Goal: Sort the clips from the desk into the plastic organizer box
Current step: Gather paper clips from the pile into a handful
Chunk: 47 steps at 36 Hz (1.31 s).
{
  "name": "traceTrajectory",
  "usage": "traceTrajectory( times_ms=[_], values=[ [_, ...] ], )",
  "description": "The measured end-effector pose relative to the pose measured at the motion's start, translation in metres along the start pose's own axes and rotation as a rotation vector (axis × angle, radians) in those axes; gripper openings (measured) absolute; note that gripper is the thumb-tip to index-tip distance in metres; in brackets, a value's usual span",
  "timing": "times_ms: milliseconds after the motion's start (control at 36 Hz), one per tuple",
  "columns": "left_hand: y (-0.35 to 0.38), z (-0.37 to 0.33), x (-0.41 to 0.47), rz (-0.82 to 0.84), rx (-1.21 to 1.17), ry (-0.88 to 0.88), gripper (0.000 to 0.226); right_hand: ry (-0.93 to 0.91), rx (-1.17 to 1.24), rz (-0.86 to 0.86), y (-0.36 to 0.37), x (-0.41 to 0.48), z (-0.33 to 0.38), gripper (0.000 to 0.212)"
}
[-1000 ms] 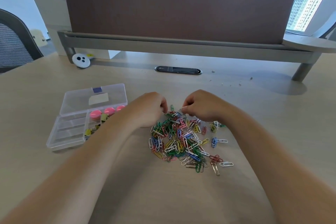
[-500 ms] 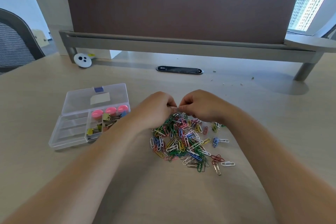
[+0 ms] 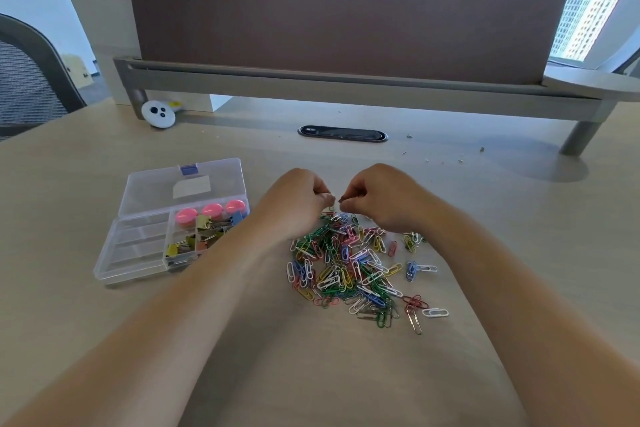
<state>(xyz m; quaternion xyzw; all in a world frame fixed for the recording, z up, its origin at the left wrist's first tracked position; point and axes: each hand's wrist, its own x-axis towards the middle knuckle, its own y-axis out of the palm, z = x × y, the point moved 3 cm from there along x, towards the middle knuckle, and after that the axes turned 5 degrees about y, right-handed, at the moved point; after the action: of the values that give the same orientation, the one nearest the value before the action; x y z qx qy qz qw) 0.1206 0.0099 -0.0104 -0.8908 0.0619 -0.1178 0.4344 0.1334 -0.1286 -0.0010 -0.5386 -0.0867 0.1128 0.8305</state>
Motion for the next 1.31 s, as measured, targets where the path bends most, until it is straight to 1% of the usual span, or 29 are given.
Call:
traceTrajectory(
  times_ms=[111, 278, 361, 444, 500, 611, 750, 833, 889, 972, 1028, 1111, 1167, 1250, 1306],
  values=[
    [-0.001, 0.0, -0.001, 0.012, 0.021, 0.011, 0.021, 0.023, 0.051, -0.01, -0.006, -0.001, -0.005, 0.025],
    [0.0, 0.003, 0.0, 0.051, 0.066, 0.032, 0.016, 0.091, 0.119, 0.028, -0.012, -0.003, -0.015, 0.024],
    [0.002, 0.0, 0.0, 0.059, 0.051, 0.037, 0.017, 0.212, 0.34, 0.048, -0.013, -0.004, -0.024, 0.021],
    [0.005, -0.004, -0.002, 0.071, 0.044, 0.059, 0.02, 0.334, 0.643, 0.15, -0.016, -0.006, -0.031, 0.016],
    [0.006, -0.008, -0.002, 0.093, 0.039, 0.071, 0.019, 0.422, 0.79, 0.21, -0.02, -0.01, -0.035, 0.013],
    [0.005, -0.015, -0.001, 0.12, 0.078, 0.078, 0.023, 0.489, 0.887, 0.288, -0.022, -0.021, -0.042, 0.015],
    [0.0, -0.023, -0.004, 0.174, 0.135, 0.042, 0.03, 0.496, 1.006, 0.386, -0.015, -0.031, -0.04, 0.012],
    [-0.007, -0.024, -0.01, 0.187, 0.155, 0.029, 0.037, 0.486, 1.076, 0.437, -0.008, -0.034, -0.038, 0.016],
    [-0.011, -0.024, -0.016, 0.196, 0.161, 0.022, 0.04, 0.483, 1.093, 0.457, -0.003, -0.037, -0.036, 0.023],
    [-0.016, -0.022, -0.027, 0.195, 0.157, 0.011, 0.04, 0.497, 1.052, 0.414, 0.004, -0.04, -0.034, 0.029],
    [-0.018, -0.021, -0.033, 0.185, 0.156, 0.0, 0.038, 0.5, 1.019, 0.383, 0.008, -0.041, -0.032, 0.026],
    [-0.02, -0.016, -0.04, 0.179, 0.168, -0.018, 0.037, 0.47, 0.933, 0.316, 0.008, -0.043, -0.026, 0.011],
    [-0.02, -0.011, -0.044, 0.177, 0.186, -0.023, 0.032, 0.451, 0.884, 0.284, 0.006, -0.044, -0.021, 0.005],
    [-0.017, -0.005, -0.048, 0.182, 0.225, -0.009, 0.022, 0.439, 0.827, 0.274, 0.005, -0.043, -0.015, 0.007],
    [-0.015, -0.002, -0.049, 0.177, 0.279, -0.005, 0.029, 0.424, 0.779, 0.259, 0.005, -0.042, -0.012, 0.013]
  ],
)
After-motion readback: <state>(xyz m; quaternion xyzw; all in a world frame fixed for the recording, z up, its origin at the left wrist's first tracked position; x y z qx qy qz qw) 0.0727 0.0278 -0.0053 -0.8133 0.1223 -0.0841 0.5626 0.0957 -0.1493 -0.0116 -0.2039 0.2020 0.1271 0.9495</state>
